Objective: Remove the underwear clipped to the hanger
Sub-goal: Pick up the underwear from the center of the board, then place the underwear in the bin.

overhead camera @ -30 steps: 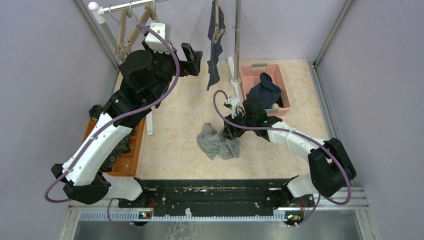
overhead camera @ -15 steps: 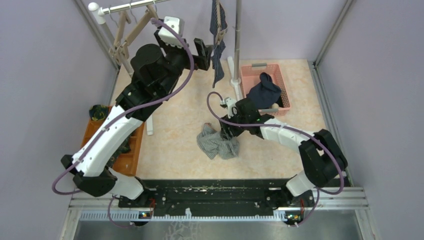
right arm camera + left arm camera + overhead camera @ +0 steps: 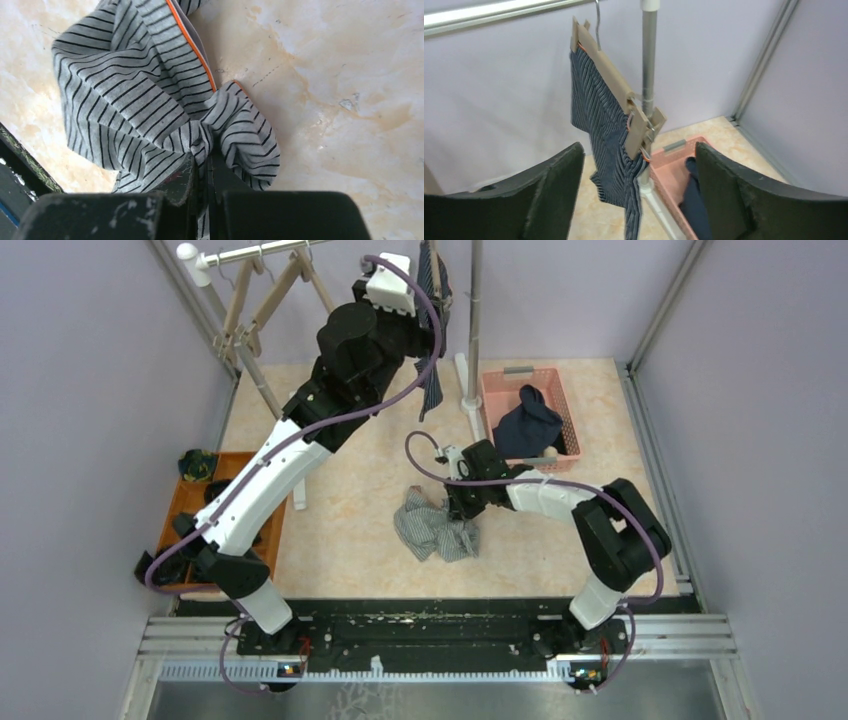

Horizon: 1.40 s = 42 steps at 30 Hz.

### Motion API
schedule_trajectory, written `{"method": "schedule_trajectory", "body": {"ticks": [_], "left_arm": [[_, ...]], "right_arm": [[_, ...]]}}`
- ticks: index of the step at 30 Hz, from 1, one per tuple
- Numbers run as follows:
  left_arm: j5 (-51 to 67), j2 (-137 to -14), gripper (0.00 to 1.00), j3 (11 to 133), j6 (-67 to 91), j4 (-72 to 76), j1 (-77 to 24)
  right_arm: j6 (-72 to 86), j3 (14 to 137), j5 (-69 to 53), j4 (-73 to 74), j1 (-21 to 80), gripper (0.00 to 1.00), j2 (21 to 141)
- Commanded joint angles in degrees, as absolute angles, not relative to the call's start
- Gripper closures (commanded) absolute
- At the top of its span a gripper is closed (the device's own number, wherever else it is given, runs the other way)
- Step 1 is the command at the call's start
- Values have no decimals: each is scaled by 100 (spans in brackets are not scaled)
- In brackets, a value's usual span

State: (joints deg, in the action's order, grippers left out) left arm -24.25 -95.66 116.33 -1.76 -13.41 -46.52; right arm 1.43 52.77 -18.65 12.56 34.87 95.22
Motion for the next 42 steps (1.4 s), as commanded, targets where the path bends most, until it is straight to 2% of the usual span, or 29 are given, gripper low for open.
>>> {"method": "schedule_trajectory", "body": {"ticks": [1,2,3,4,7,9,12,16,19,21,22,29,35,42], "left_arm": [[-2788,-9604,30,11925,-514,-852,-4671],[-2802,-9581,38,11874,-579,-723,-4668],[-2778,-9549,41,11823,-656,-603,-4663],[-2740,-9513,41,11782,-688,-499,-4659],[-2269,-9352,34,11636,-532,-255,-4520],[-1824,-9215,37,11390,-167,-14,-4302],[-1171,-9070,45,11058,416,215,-3890],[-991,-9236,61,11337,687,16,-3695],[-894,-9476,62,11802,641,-300,-3691],[-972,-9632,76,12107,629,-528,-3691],[-977,-9704,78,12253,610,-627,-3691],[-799,-10002,72,12712,512,-784,-3691],[-770,-10261,70,13175,320,-1030,-3686],[-861,-10474,69,13425,211,-1104,-3683]], "right_arm": [[-53,5688,-1783,1580,3551,100,8743],[-82,5783,-1725,1678,3551,100,8571],[-94,5882,-1638,1787,3551,100,8315],[-90,5991,-1519,1881,3551,100,8112],[-6,6305,-929,2097,3551,100,7462],[44,6450,-301,2122,3551,100,7013],[49,6704,793,2073,3542,100,6512],[-146,7102,2215,1959,3534,100,6253],[-495,7284,3007,1667,3533,100,6213],[-818,7188,3239,1126,3533,100,6130],[-942,7145,3331,872,3533,100,6101],[-1668,6984,3994,-590,3053,100,6528],[-985,7363,3045,-458,1918,100,7303],[-634,7798,2423,-203,1509,100,8433]]}}
